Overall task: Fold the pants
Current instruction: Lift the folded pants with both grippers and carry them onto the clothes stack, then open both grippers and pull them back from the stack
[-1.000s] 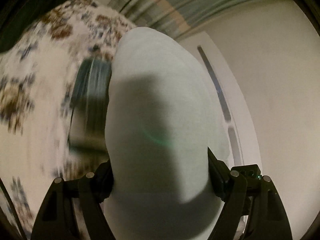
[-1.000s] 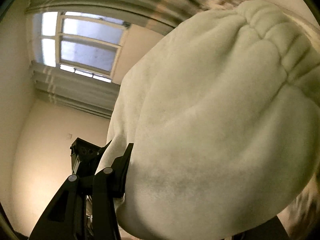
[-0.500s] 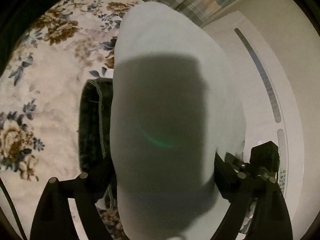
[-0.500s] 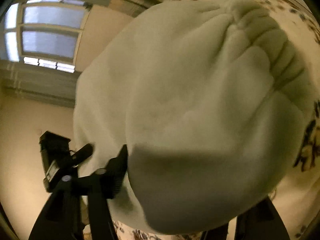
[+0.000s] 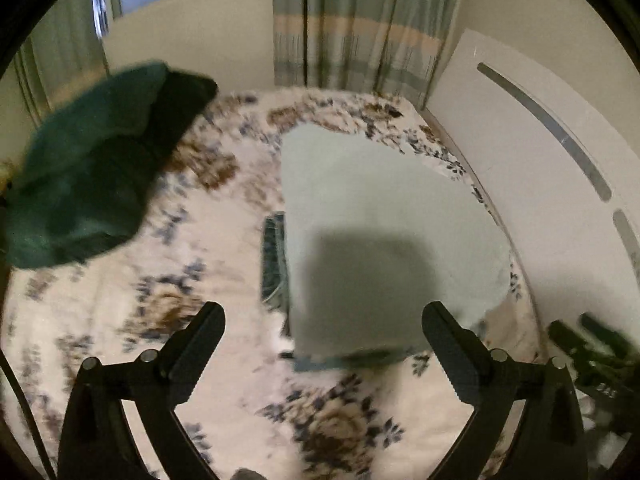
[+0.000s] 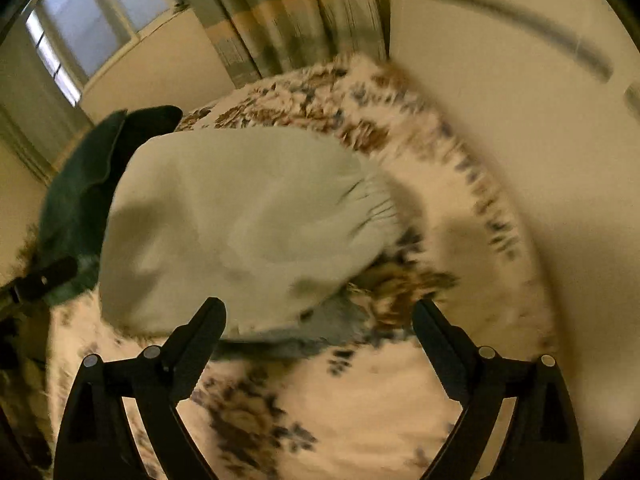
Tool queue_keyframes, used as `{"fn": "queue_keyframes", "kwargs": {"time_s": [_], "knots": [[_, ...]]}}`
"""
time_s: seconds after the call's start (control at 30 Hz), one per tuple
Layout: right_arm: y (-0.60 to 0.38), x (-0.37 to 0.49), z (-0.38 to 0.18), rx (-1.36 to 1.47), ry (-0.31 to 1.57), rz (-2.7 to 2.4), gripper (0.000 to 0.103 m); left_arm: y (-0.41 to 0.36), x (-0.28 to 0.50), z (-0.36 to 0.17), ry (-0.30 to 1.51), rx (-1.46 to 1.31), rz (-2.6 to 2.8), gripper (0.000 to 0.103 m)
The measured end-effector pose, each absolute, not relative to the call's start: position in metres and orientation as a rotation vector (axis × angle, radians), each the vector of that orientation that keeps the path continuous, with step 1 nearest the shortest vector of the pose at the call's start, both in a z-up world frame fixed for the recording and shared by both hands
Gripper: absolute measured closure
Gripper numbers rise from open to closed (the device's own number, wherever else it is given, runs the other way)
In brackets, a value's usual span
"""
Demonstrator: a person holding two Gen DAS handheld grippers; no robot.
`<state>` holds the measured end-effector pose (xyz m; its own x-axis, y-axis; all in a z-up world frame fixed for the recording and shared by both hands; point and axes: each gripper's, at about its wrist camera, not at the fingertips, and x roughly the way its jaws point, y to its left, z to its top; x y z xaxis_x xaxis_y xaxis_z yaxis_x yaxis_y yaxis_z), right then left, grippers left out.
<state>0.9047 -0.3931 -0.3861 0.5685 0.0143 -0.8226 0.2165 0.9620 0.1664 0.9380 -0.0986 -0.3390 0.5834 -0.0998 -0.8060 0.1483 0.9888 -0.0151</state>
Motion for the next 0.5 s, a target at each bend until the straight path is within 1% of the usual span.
{"fn": "queue_keyframes", "kwargs": {"time_s": [0.07,0.2,0.5], "knots": [[-0.378,0.878,-0.355,0.207,0.932,-0.147,0.006,-0.099,0.904,-0.316,0.921,0.07,-0.138,0.002],[-0.354,0.801,-0.281,0.191,0.856,-0.166,0.005,-0.094,0.842,-0.273,0.899,0.077,-0.128,0.002],[-0.303,0.618,-0.154,0.151,0.742,-0.187,0.004,-0.078,0.684,-0.181,0.8,0.105,-0.165,0.002]]}}
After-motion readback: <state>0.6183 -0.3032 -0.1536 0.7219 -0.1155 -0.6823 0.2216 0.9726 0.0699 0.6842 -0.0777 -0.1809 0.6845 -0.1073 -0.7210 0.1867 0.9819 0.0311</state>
